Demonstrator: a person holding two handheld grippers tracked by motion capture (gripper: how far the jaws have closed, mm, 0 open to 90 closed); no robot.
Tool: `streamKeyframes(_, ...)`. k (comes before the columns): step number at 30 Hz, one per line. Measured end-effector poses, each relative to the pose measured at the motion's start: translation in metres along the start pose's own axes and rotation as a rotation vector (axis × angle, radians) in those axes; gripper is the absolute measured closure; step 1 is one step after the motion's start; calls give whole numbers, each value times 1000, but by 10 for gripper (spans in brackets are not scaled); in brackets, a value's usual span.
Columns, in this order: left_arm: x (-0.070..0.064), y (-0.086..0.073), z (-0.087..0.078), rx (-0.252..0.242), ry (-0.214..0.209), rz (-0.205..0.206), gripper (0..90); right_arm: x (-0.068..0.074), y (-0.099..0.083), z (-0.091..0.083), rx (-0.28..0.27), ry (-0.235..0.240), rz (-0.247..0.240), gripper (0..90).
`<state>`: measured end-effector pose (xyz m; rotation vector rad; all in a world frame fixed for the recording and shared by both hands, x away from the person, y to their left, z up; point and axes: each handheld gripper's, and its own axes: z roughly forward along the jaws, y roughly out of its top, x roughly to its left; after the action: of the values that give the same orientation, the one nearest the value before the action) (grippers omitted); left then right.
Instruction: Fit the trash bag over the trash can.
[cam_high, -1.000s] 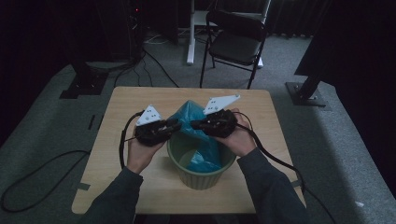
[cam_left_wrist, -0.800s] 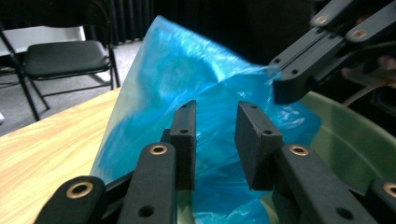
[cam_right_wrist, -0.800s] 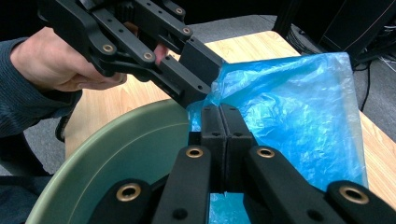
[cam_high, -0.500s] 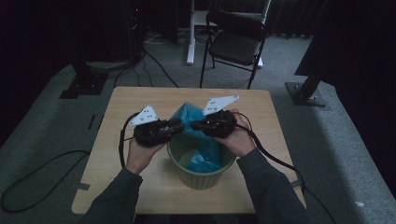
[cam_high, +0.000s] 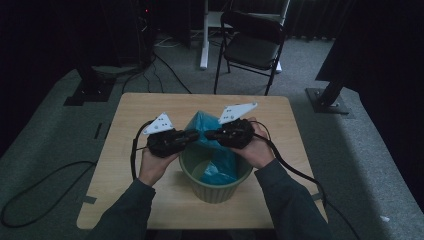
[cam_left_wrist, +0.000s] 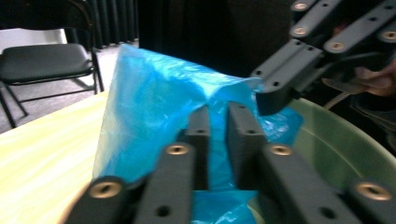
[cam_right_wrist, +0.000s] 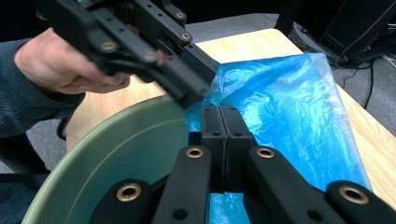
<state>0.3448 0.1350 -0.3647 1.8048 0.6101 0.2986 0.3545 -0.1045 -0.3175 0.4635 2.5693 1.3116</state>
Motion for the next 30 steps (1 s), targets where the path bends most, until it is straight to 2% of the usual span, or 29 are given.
streamKeyframes(1,0,0,0,2,4,3,900,0,0,0,1,0,0,900)
streamKeyframes(5,-2,0,0,8,33,18,900,1,0,-2,1,-6,-2,900)
streamKeyframes(10,4,0,-3,14,90,8,900,-2,-4,-8,3,-27,3,900)
streamKeyframes(13,9,-2,-4,24,121,-2,900,-6,-7,-12,10,-60,9,900)
streamKeyframes(21,24,-4,-9,51,191,-46,900,-20,-26,-22,29,-112,66,900)
streamKeyframes(28,35,-7,-10,74,227,-80,900,-30,-40,-30,37,-141,113,900)
streamKeyframes(30,41,-9,-12,72,242,-104,900,-35,-46,-35,38,-155,132,900)
